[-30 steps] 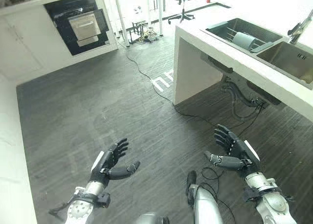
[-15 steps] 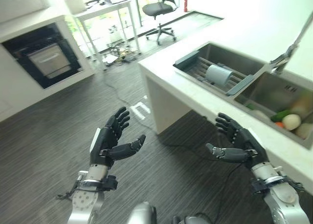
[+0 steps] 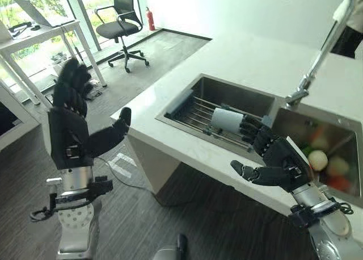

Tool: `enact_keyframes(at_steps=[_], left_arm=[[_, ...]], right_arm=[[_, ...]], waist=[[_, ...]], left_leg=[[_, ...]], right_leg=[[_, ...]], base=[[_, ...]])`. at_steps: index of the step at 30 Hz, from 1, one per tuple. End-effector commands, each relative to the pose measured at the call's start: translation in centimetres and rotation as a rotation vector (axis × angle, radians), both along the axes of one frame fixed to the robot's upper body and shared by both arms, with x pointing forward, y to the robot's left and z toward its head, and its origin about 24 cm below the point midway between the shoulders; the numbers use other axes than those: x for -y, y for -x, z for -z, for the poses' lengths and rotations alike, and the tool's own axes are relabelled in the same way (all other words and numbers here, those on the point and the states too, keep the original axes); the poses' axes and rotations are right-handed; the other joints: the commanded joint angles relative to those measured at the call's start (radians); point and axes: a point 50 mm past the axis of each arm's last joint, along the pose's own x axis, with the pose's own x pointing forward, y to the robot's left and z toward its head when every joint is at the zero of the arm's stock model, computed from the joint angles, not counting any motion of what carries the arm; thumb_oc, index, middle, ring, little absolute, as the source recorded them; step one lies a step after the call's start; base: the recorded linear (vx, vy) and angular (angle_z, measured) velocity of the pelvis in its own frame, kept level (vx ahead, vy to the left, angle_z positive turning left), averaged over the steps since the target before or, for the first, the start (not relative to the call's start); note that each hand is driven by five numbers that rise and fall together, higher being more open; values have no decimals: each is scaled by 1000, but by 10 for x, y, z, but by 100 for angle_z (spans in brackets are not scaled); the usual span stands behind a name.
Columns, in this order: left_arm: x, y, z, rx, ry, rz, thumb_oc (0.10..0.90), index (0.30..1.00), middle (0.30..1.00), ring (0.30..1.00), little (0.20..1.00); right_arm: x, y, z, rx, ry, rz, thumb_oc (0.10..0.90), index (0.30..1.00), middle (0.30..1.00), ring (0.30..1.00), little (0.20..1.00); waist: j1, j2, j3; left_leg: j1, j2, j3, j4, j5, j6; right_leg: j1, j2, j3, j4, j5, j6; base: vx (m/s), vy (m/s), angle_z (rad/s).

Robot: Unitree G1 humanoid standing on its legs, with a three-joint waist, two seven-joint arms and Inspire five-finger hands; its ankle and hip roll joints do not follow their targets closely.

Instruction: Place the dishes in the dishwasher.

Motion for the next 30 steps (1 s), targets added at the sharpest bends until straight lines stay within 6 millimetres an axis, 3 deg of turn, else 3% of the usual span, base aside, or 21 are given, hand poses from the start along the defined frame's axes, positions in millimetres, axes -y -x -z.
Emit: enact_keyframes(at_steps=[1,2,4,6,7,9,11,14,17,19,25,26,27,30], left_arm=[[9,16,-23,129,-91,76,800,900,900,900,900],[9,16,-24,128,-92,77,800,900,900,900,900],[10,19,-28,154,-67,91,800,900,900,900,900],[12,23,-30,175,-65,91,800,900,900,900,900],[13,24,-31,188,-66,81,800,900,900,900,900],[14,26,-36,211,-61,74,800,900,900,900,900],[12,26,-37,209,-66,75,800,900,900,900,900],[8,28,-36,201,-71,29,800,900,900,900,900],[5,26,-32,171,-36,37,800,900,900,900,900],[8,24,-29,150,-12,69,800,900,900,900,900],[20,14,-26,101,27,207,800,900,900,900,900],[23,14,-26,105,22,218,800,900,900,900,900],[25,15,-28,115,24,231,800,900,900,900,900],[29,17,-27,127,22,254,800,900,900,900,900]], right_arm=[[2,-5,-40,250,-106,44,800,900,900,900,900],[2,-5,-40,250,-106,45,800,900,900,900,900],[-2,-5,-38,253,-97,61,800,900,900,900,900],[-4,-6,-36,248,-107,55,800,900,900,900,900],[-7,-8,-37,248,-110,45,800,900,900,900,900],[-6,-12,-39,248,-113,52,800,900,900,900,900],[-2,-14,-41,248,-118,67,800,900,900,900,900],[2,-16,-44,265,-143,93,800,900,900,900,900],[4,-13,-41,260,-149,125,800,900,900,900,900],[3,-13,-40,256,-143,158,800,900,900,900,900],[2,-20,-42,262,-133,213,800,900,900,900,900],[4,-19,-42,259,-127,218,800,900,900,900,900],[7,-17,-43,259,-113,223,800,900,900,900,900],[11,-16,-45,265,-71,223,800,900,900,900,900]], waist=[[14,31,-73],[14,30,-72],[8,44,-71],[-2,60,-50],[-2,65,-41],[7,69,-19],[13,66,-7],[17,49,14],[-2,39,20],[-10,35,17],[-29,44,9],[-36,43,6],[-34,38,8],[-23,18,36]], left_leg=[[74,67,-81,-19,-171,-78],[75,66,-80,-19,-171,-76],[99,41,-99,-19,-180,-51],[130,35,-97,-19,-189,-40],[140,42,-79,-19,-194,-41],[148,55,-33,-19,-193,-54],[164,63,-3,-19,-203,-60],[198,74,69,-19,-232,-66],[212,71,92,-19,-248,-53],[223,66,100,-19,-257,-50],[278,57,145,-19,-273,-51],[297,56,169,-19,-255,-65],[313,55,184,-19,-146,-98],[257,55,161,50,-12,-150]], right_leg=[[-64,51,5,-14,178,28],[-64,50,5,-14,179,30],[-46,57,-1,-14,311,26],[-118,64,-27,104,372,17],[-161,62,-66,132,372,9],[-197,100,-159,71,299,-12],[-197,110,-235,-6,299,-14],[-254,70,-320,-14,272,-13],[-263,80,-267,-14,265,-6],[-269,96,-232,-14,224,-17],[-263,106,-205,-14,200,-37],[-258,103,-198,-14,192,-45],[-243,95,-186,-14,179,-56],[-209,69,-146,-14,160,-81]], base=[[203,313,27],[172,262,13],[169,284,-2],[75,255,-18],[39,235,-29],[30,86,-70],[30,-48,-96],[-7,-90,-51],[84,-168,-67],[99,-203,8],[110,-160,0],[134,-96,-14],[123,-92,-16],[73,-28,-21]])
